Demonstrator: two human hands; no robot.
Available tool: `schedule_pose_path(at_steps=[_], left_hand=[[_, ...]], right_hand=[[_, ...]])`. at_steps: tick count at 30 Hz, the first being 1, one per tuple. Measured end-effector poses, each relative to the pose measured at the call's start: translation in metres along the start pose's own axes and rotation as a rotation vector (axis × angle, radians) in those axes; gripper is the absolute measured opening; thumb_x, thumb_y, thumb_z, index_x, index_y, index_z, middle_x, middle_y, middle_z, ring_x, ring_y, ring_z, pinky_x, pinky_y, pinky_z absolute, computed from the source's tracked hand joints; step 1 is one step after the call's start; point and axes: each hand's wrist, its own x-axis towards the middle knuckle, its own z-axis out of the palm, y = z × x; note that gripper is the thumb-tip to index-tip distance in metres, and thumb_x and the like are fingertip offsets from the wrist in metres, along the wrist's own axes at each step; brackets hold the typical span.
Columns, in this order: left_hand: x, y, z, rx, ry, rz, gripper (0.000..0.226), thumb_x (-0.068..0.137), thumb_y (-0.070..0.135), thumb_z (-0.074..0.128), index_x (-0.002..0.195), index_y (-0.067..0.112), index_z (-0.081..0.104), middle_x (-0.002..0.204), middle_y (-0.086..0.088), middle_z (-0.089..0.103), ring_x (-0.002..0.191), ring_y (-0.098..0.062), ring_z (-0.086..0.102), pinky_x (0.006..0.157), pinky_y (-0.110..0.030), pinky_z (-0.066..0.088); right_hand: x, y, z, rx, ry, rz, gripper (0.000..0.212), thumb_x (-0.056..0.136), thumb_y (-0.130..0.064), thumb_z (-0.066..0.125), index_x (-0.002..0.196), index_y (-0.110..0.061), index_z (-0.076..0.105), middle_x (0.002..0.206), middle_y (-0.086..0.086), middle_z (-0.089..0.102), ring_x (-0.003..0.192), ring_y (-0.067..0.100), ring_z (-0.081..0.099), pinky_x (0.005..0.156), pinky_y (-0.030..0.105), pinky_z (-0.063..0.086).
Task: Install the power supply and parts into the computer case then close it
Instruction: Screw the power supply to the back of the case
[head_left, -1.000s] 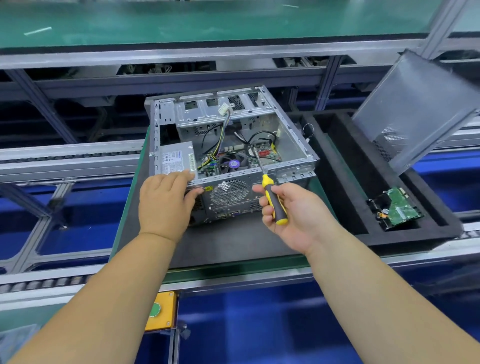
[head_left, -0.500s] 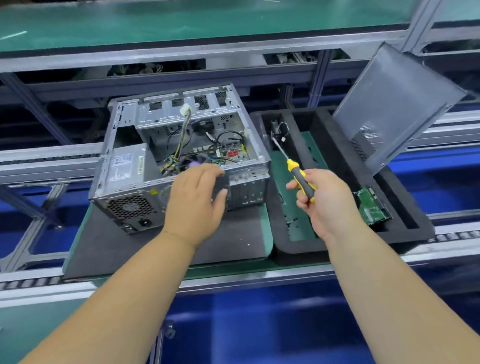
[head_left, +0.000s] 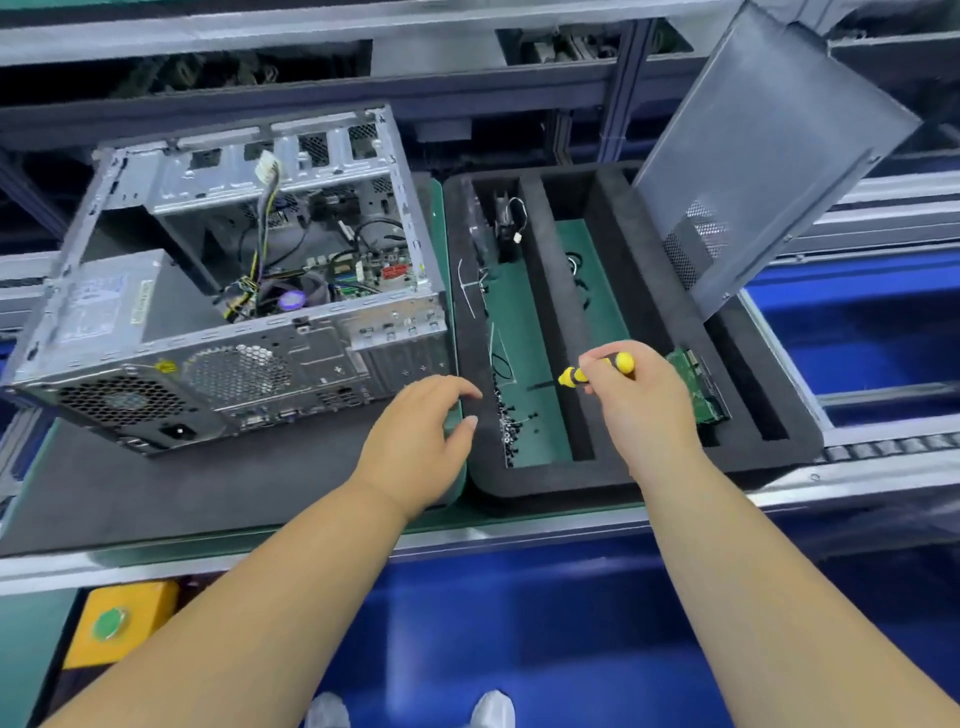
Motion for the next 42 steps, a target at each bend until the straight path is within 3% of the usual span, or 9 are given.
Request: schedule_pose_path(at_steps=[5,8,13,22,27,30,35,38,42], left_hand=[[-0.001,-0.005,0.017,-0.142,0.003,-0.143,0.02,0.09,0.022,0.059,0.107,0.034,0.06,0.105,0.019,0.057,0.102,-0.006,0.054,0.093,-0.031,0.046],[-0.002,-0.009,0.02,-0.178,0.022,-0.191,0.021,0.089,0.019,0.061,0.102,0.034,0.061,0.102,0.02,0.058,0.099,-0.003,0.054,0.091,-0.027,0.046],[0.0,-0.013,0.023,-0.216,0.043,-0.227,0.021,0.088,0.018,0.061,0.1,0.034,0.062,0.101,0.021,0.059,0.099,0.001,0.054,0.088,-0.017,0.042],[0.003,-0.017,0.024,-0.24,0.054,-0.24,0.02,0.088,0.019,0.061,0.098,0.036,0.062,0.099,0.023,0.059,0.098,0.002,0.054,0.084,-0.01,0.04],[0.004,-0.014,0.022,-0.272,0.05,-0.265,0.022,0.088,0.018,0.061,0.096,0.039,0.062,0.097,0.02,0.06,0.094,0.001,0.055,0.08,-0.011,0.042],[0.006,-0.01,0.022,-0.303,0.048,-0.297,0.023,0.088,0.018,0.061,0.094,0.04,0.062,0.097,0.019,0.06,0.092,0.003,0.054,0.078,-0.011,0.041],[0.013,0.005,0.025,-0.508,-0.017,-0.439,0.023,0.091,0.019,0.057,0.091,0.041,0.064,0.093,0.011,0.066,0.081,-0.001,0.059,0.075,-0.017,0.045],[0.02,0.019,0.026,-0.687,-0.091,-0.554,0.02,0.097,0.018,0.051,0.099,0.032,0.065,0.091,0.002,0.071,0.083,-0.013,0.068,0.073,-0.025,0.051],[0.033,0.041,0.024,-0.972,-0.134,-0.761,0.019,0.1,0.021,0.049,0.11,0.014,0.063,0.091,-0.009,0.074,0.077,-0.014,0.071,0.062,-0.021,0.053]], right_hand=[[0.012,0.033,0.013,-0.189,-0.107,0.017,0.013,0.087,-0.045,0.057,0.081,-0.035,0.062,0.07,-0.006,0.065,0.069,0.017,0.061,0.058,0.032,0.047],[0.016,0.045,0.023,-0.279,-0.18,-0.012,0.011,0.09,-0.043,0.057,0.084,-0.036,0.062,0.075,-0.01,0.063,0.073,0.014,0.059,0.058,0.031,0.045],[0.021,0.055,0.037,-0.387,-0.231,-0.046,0.01,0.092,-0.043,0.059,0.094,-0.034,0.063,0.087,-0.012,0.063,0.086,0.017,0.058,0.075,0.037,0.052],[0.022,0.056,0.044,-0.501,-0.216,-0.084,0.014,0.092,-0.048,0.056,0.094,-0.036,0.062,0.085,-0.011,0.064,0.084,0.017,0.059,0.072,0.036,0.054],[0.023,0.051,0.039,-0.436,-0.225,-0.054,0.013,0.093,-0.045,0.056,0.093,-0.033,0.062,0.085,-0.01,0.064,0.083,0.016,0.059,0.074,0.038,0.053],[0.023,0.044,0.029,-0.379,-0.204,-0.037,0.012,0.093,-0.043,0.057,0.09,-0.034,0.063,0.084,-0.012,0.064,0.082,0.013,0.059,0.067,0.032,0.049],[0.02,0.023,0.003,-0.123,-0.108,0.016,0.012,0.088,-0.041,0.06,0.082,-0.032,0.065,0.078,-0.006,0.069,0.078,0.016,0.064,0.067,0.034,0.051],[0.016,0.006,-0.016,0.007,-0.046,0.003,0.012,0.086,-0.04,0.06,0.078,-0.034,0.067,0.074,-0.009,0.071,0.074,0.014,0.063,0.061,0.031,0.044],[0.008,-0.014,-0.035,0.11,-0.031,-0.007,0.011,0.082,-0.041,0.06,0.079,-0.035,0.069,0.071,-0.009,0.072,0.065,0.02,0.059,0.061,0.036,0.046]])
